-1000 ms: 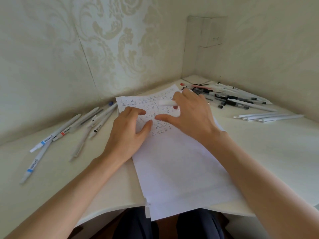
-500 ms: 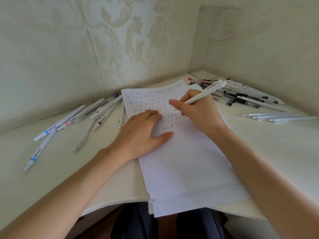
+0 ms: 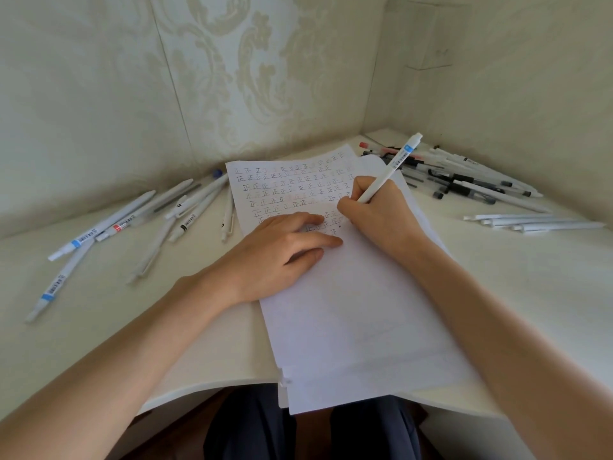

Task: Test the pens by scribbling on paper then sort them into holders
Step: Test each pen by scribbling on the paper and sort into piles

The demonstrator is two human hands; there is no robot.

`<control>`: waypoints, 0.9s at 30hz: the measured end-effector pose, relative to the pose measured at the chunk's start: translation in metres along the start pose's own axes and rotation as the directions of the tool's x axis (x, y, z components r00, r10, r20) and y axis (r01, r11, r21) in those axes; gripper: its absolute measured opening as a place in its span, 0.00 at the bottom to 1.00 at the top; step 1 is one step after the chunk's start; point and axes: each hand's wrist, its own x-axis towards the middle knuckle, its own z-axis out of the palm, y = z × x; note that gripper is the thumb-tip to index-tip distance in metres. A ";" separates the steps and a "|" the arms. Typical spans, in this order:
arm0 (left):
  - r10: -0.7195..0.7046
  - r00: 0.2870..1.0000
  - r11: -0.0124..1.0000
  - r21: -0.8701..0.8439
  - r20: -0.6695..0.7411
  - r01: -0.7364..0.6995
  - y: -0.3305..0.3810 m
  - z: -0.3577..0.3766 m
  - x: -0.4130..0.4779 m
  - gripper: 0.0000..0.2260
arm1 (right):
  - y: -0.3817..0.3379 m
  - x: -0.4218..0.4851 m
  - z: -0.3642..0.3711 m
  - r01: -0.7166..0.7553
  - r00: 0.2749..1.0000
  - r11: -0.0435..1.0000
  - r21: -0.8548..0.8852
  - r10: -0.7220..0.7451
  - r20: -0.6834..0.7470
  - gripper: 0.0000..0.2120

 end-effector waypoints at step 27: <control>0.013 1.000 0.999 -0.029 -0.021 -0.013 0.001 -0.001 -0.001 0.18 | 0.000 -0.002 -0.001 0.028 1.000 0.999 -0.021 -0.028 -0.006 0.14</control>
